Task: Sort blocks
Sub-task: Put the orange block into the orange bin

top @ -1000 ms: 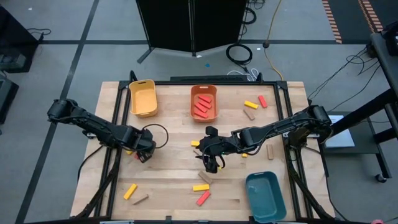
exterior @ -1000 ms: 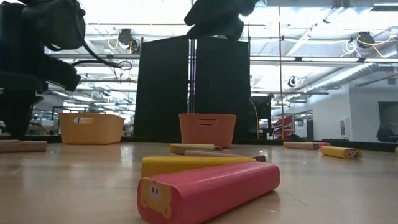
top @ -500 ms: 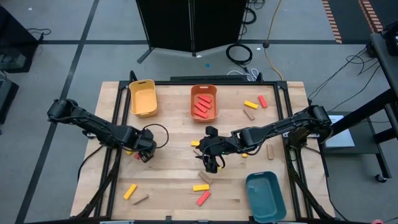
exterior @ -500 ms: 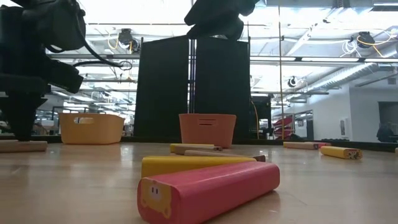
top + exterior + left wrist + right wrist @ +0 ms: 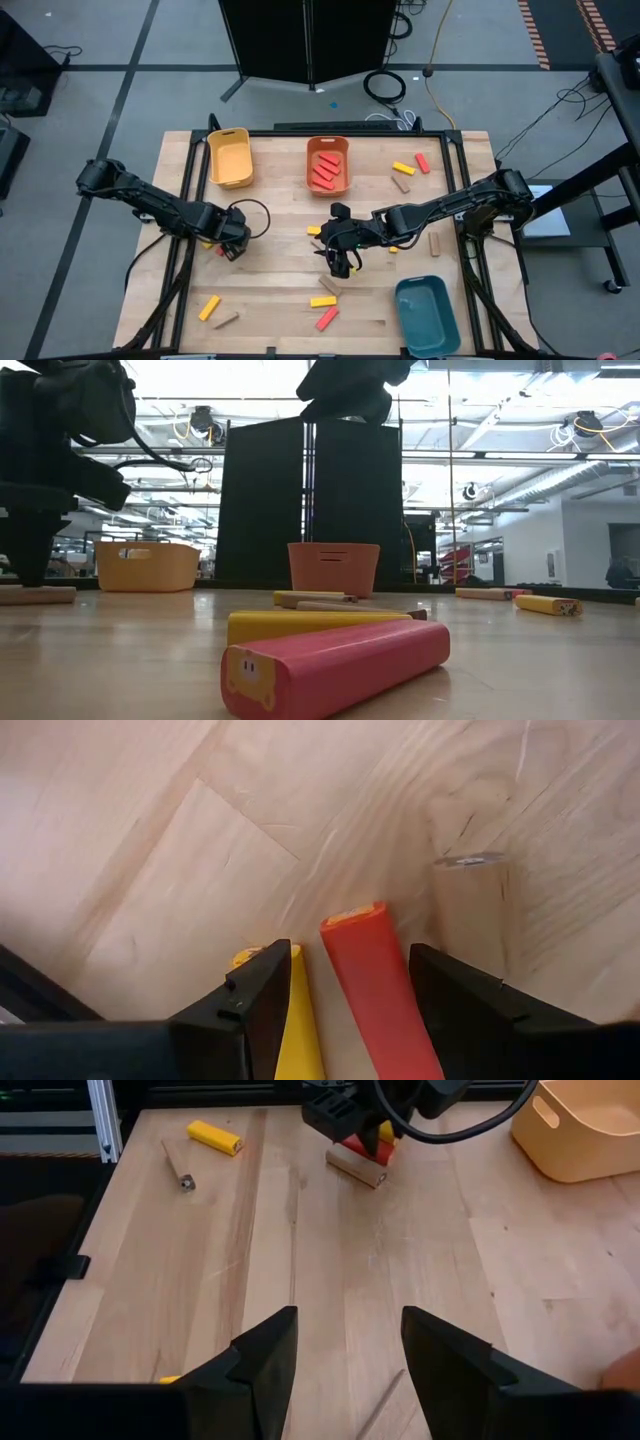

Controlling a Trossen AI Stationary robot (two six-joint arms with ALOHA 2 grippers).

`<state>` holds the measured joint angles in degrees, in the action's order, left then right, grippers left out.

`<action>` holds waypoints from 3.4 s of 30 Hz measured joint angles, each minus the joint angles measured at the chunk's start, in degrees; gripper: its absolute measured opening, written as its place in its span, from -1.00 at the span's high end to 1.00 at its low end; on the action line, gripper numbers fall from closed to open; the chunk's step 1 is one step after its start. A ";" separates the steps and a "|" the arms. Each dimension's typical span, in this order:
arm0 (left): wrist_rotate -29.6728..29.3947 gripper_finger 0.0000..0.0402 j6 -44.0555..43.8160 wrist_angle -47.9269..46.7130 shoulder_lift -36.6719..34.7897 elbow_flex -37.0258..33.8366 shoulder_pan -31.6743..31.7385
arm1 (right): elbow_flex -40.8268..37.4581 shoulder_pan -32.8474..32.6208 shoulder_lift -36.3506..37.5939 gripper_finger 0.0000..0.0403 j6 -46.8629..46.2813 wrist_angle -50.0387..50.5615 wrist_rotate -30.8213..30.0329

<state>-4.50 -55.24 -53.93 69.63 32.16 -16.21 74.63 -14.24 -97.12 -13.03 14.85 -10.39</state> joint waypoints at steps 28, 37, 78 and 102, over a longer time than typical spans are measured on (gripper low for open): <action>3.04 0.00 3.61 3.36 7.82 0.13 0.04 | 0.00 0.00 0.00 0.15 0.00 -0.04 -0.01; 3.46 0.43 5.40 4.21 7.63 0.09 0.00 | 0.00 0.00 0.00 0.15 0.00 -0.04 -0.02; 0.73 0.58 57.25 116.33 -12.44 -18.29 -4.94 | -0.02 0.00 -6.16 0.15 9.38 -31.01 -1.78; -9.78 0.58 59.17 118.63 -6.36 -18.31 -6.54 | -0.02 1.03 -10.25 0.15 8.82 -36.12 -5.33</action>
<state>-14.28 3.92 64.71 63.26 13.86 -22.74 74.61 -13.21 -107.38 -4.21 -21.27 -15.73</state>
